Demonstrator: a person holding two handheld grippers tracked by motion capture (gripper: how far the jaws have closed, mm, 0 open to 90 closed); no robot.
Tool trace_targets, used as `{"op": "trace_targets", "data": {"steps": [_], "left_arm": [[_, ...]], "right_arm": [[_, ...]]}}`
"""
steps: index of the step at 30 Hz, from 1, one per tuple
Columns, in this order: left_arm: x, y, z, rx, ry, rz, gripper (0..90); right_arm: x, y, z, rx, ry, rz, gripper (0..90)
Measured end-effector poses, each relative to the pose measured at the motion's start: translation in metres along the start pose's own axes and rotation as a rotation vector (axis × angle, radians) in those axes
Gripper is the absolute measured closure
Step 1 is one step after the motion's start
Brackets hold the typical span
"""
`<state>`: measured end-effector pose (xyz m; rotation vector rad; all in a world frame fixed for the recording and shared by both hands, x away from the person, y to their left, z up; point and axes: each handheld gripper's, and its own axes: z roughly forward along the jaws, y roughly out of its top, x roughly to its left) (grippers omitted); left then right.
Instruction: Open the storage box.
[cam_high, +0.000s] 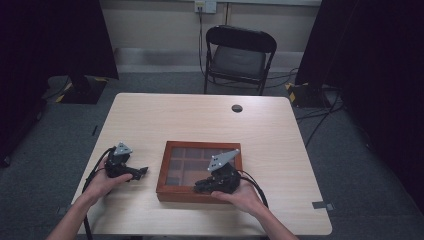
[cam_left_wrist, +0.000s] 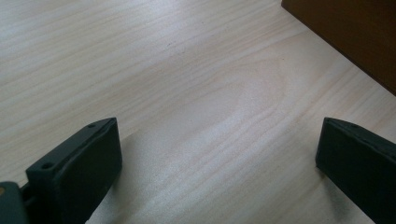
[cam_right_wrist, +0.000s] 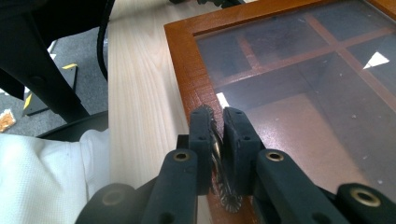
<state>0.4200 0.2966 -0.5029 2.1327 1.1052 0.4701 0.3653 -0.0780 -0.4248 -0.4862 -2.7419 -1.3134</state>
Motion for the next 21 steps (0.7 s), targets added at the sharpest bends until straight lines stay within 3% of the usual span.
{"op": "trace_targets", "data": {"steps": [21], "left_arm": [[0.0000, 0.0000, 0.0000, 0.001, 0.000, 0.000, 0.0]], "right_arm": [[-0.0027, 0.0078, -0.0059, 0.000, 0.020, 0.011, 82.4]]}}
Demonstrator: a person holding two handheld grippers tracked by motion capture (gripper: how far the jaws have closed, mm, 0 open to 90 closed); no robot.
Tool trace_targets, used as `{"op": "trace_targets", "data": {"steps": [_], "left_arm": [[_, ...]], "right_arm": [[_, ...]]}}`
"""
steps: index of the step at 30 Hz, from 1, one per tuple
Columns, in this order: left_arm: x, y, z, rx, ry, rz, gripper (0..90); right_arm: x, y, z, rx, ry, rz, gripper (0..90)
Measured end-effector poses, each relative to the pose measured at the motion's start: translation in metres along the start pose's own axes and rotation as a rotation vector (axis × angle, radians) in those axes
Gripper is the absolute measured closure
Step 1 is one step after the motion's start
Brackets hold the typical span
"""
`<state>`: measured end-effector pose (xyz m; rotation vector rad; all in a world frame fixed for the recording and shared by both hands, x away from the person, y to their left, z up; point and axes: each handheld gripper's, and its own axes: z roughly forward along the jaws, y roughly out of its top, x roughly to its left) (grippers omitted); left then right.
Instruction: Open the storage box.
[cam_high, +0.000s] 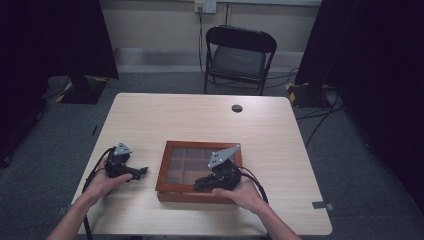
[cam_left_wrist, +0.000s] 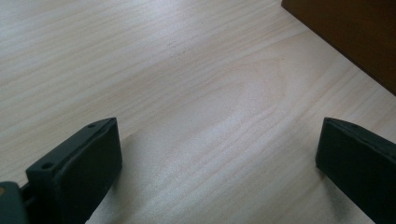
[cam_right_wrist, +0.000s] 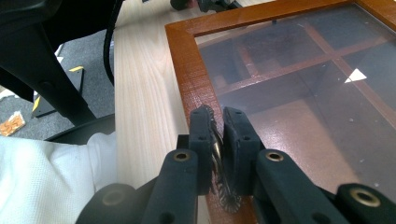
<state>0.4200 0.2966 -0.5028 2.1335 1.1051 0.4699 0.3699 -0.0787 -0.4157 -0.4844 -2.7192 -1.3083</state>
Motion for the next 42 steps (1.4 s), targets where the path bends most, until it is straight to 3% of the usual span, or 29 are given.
{"op": "trace_targets", "data": {"steps": [42], "left_arm": [[0.000, 0.000, 0.000, -0.001, 0.000, -0.001, 0.0]], "right_arm": [[-0.002, 0.018, -0.015, -0.035, 0.004, -0.009, 82.5]]}}
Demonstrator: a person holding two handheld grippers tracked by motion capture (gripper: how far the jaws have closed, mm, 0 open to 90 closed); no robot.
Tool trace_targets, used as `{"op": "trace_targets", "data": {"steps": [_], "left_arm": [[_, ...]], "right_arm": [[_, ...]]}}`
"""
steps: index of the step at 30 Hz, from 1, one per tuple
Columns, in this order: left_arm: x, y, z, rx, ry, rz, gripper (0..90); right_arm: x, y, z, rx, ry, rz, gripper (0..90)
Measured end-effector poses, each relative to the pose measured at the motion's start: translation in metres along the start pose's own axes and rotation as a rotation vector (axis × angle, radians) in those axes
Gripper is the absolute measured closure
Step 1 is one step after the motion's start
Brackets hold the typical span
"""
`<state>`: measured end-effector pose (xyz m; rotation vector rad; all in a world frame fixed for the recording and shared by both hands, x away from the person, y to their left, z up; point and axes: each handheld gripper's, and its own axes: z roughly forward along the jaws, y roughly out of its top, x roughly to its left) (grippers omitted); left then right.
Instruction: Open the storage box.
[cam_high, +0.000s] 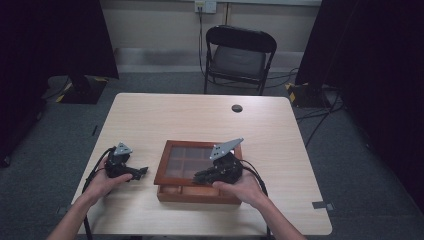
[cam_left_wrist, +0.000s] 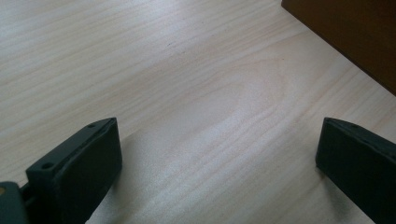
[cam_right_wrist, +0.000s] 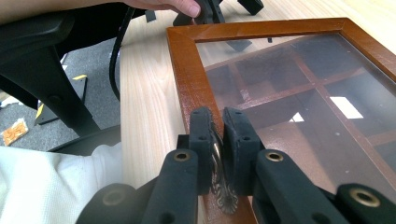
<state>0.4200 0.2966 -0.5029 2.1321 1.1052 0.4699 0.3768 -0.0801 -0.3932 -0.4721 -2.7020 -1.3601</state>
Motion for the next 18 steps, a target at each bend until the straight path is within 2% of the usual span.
{"op": "trace_targets", "data": {"steps": [18], "left_arm": [[0.000, 0.000, 0.000, 0.001, 0.001, 0.000, 0.0]], "right_arm": [[-0.002, 0.012, -0.008, 0.006, -0.004, -0.006, 82.4]]}}
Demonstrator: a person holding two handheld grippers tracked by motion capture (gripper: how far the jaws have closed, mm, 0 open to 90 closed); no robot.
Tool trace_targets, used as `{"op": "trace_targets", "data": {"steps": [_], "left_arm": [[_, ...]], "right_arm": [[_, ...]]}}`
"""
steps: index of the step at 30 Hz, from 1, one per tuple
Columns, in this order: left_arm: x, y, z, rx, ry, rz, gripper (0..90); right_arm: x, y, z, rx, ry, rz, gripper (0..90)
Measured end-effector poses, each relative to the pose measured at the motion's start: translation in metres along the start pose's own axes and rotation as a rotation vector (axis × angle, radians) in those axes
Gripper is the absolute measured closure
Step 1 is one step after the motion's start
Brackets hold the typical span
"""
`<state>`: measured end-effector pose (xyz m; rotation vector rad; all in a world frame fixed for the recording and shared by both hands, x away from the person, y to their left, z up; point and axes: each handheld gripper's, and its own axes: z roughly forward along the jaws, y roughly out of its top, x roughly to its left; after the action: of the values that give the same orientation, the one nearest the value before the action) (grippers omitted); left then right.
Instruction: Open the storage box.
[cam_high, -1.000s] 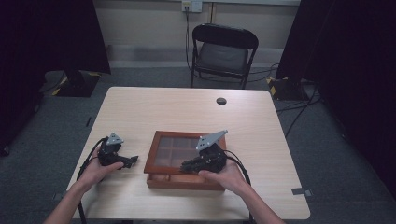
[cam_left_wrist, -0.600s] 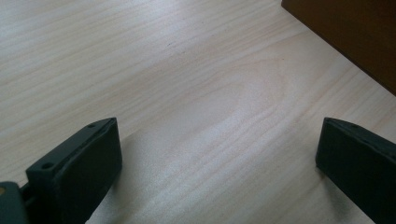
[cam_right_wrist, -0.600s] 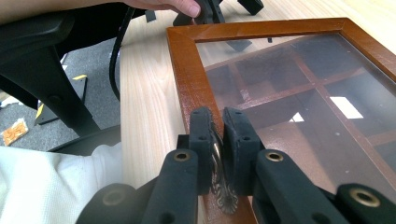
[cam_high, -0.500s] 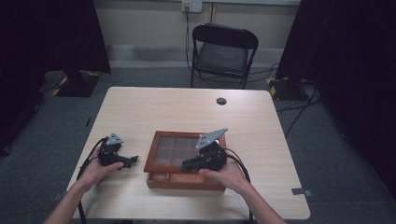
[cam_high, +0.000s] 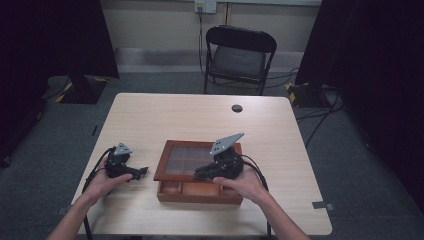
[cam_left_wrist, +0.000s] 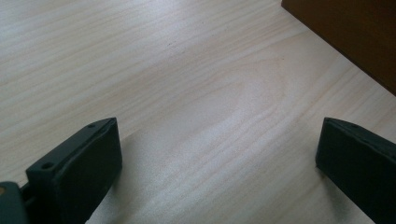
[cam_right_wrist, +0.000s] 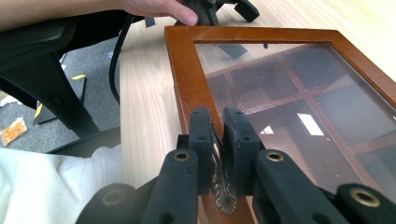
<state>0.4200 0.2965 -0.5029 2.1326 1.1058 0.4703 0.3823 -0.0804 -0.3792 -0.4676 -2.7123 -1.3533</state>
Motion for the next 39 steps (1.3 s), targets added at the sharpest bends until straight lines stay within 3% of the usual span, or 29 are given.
{"op": "trace_targets", "data": {"steps": [39], "left_arm": [[0.000, 0.000, 0.000, 0.000, 0.000, 0.000, 0.0]], "right_arm": [[-0.006, 0.022, -0.015, -0.007, -0.016, -0.008, 82.5]]}}
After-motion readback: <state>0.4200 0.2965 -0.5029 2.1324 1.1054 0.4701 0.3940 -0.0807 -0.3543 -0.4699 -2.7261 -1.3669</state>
